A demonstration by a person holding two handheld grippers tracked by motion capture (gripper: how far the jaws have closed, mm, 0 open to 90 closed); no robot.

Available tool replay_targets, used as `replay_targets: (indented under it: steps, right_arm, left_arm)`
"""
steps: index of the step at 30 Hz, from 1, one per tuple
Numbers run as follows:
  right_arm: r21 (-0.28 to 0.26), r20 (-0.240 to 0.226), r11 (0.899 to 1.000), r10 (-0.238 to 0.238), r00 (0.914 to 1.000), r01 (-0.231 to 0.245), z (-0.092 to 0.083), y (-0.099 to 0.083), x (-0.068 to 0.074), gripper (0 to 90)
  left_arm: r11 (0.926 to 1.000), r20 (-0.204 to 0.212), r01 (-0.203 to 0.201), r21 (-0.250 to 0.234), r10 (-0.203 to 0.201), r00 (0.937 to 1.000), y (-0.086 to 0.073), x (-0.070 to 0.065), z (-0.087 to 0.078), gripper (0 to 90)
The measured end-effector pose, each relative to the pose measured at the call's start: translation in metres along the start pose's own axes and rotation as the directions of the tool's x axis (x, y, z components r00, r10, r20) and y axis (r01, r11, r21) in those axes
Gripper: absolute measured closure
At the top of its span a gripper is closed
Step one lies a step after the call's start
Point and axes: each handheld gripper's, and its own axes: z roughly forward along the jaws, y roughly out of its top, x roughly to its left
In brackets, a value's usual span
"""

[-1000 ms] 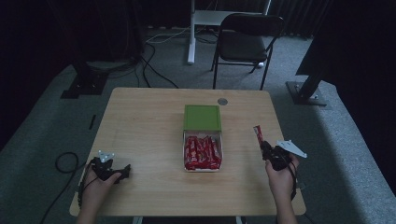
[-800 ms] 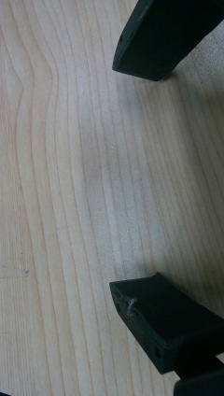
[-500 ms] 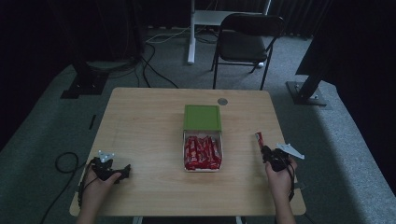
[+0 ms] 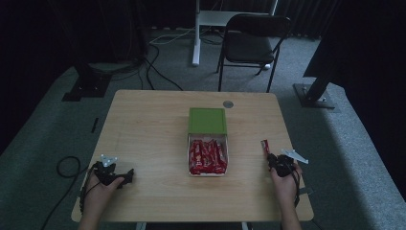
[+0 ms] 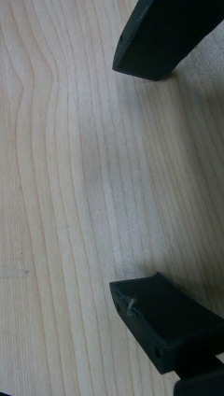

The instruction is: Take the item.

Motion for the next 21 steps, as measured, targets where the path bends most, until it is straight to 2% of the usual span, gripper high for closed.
replay_targets:
  steps: [9,12,15,18,21]
  right_arm:
    - [0.028,0.023,1.0,-0.006,0.9997,0.005,0.003,-0.004,-0.005,81.7]
    - [0.036,0.025,0.999,-0.001,0.9997,0.001,0.002,-0.002,-0.005,75.8]
    - [0.017,0.033,1.0,-0.014,0.9994,0.013,0.0,0.0,-0.005,70.5]
    - [0.0,0.012,1.0,-0.013,0.9998,0.013,-0.001,0.004,-0.006,63.8]
    - [-0.006,-0.004,1.0,-0.019,0.9998,0.019,-0.002,0.007,-0.005,60.8]
  left_arm:
    - [1.0,0.0,0.0,0.0,0.0,1.0,0.0,0.0,0.0,0.5]
    - [1.0,0.0,0.0,0.0,0.0,1.0,0.0,0.0,0.0,0.5]
    - [1.0,0.0,0.0,0.0,0.0,1.0,0.0,0.0,0.0,0.4]
    - [1.0,0.0,0.0,0.0,0.0,1.0,0.0,0.0,0.0,0.5]
    - [1.0,0.0,0.001,-0.001,-0.001,1.0,0.0,0.0,0.0,0.5]
